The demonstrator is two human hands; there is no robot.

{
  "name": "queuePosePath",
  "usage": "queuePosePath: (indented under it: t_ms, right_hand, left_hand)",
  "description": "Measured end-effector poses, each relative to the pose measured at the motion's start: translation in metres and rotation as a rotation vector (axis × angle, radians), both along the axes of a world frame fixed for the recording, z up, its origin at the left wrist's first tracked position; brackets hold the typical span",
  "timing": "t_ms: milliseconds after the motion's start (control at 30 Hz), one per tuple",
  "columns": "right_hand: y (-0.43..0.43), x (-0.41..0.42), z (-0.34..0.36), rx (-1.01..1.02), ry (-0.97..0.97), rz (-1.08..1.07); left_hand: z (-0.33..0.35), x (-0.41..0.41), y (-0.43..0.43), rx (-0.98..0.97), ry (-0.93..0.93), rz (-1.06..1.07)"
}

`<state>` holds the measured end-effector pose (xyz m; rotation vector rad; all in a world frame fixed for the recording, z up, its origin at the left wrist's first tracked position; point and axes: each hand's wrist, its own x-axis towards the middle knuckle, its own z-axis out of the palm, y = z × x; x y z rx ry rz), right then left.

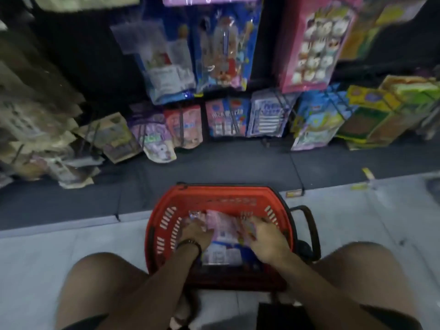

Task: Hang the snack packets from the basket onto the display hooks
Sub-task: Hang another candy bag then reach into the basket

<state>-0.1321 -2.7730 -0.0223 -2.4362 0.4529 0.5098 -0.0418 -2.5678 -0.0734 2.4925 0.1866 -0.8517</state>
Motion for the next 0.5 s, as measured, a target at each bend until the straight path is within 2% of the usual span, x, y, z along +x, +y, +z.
queuePosePath:
  t_ms: [267, 433, 500]
  right_hand:
    - [0.006, -0.016, -0.054, 0.12, 0.133, -0.081]
    - [0.011, -0.011, -0.068, 0.12, 0.08, -0.136]
    - [0.011, -0.007, -0.069, 0.165, 0.101, -0.184]
  left_hand:
    - [-0.042, 0.027, -0.047, 0.102, 0.208, 0.145]
    - [-0.064, 0.036, -0.069, 0.033, 0.29, 0.274]
    - [-0.081, 0.037, -0.073, -0.078, 0.359, 0.388]
